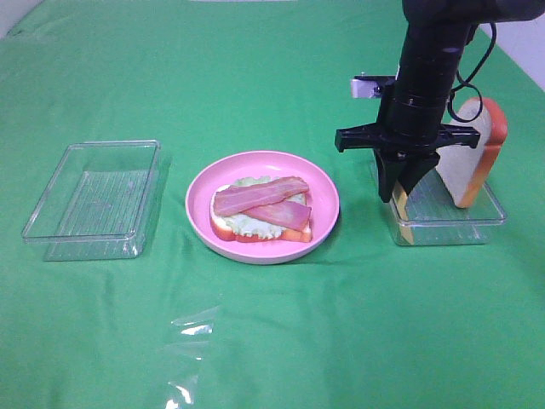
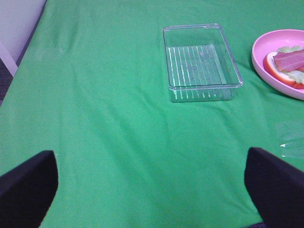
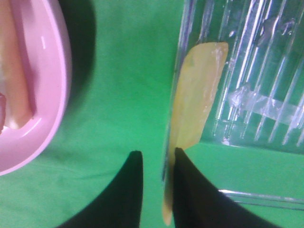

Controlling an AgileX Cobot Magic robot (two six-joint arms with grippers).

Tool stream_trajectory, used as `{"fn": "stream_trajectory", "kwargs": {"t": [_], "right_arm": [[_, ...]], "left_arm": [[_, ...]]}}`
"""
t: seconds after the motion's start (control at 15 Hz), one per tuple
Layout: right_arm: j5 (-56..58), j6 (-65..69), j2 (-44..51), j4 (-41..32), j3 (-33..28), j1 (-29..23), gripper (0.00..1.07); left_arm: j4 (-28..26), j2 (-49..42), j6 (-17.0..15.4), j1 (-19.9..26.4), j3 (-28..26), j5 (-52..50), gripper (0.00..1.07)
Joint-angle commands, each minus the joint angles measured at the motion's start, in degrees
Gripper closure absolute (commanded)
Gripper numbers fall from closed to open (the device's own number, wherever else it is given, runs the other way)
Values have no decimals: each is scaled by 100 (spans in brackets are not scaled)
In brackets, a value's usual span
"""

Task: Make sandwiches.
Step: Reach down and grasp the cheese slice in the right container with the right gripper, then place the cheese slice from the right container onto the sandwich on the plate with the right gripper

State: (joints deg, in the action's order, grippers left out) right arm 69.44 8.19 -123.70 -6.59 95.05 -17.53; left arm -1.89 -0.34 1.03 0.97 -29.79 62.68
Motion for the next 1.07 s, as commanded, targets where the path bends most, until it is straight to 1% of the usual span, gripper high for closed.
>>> {"fn": "stream_trajectory", "kwargs": {"t": [0.07,0.13,0.33,0.47,0.53,0.73,0.8,0.87,0.93,1.0,1.07], "right_arm": [[69,-6,-11,229,-23,6,104],[74,-6,-11,246,-23,6,107],[103,-6,-11,235,-11,6,107],[355,-6,40,223,80,6,107],[516,6,269,138,281,6,107],[458,143,682,69,344,6,107],[516,40,1054,-235,344,6,107],[441,-126,1220,-516,344,6,107],[241,-350,1341,-957,292,6,107],[-86,-670,1467,-1553,126,6,107],[-229,-819,1513,-1822,29,6,107]], "left_arm": [[-17,-115,-29,17,17,-92,7],[-17,-115,-29,17,17,-92,7],[-17,-115,-29,17,17,-92,7],[-17,-115,-29,17,17,-92,7],[-17,-115,-29,17,17,-92,7],[-17,-115,-29,17,17,-92,7],[-17,-115,-29,17,17,-92,7],[-17,-115,-29,17,17,-92,7],[-17,-115,-29,17,17,-92,7],[-17,-115,-29,17,17,-92,7],[-17,-115,-29,17,17,-92,7]]}}
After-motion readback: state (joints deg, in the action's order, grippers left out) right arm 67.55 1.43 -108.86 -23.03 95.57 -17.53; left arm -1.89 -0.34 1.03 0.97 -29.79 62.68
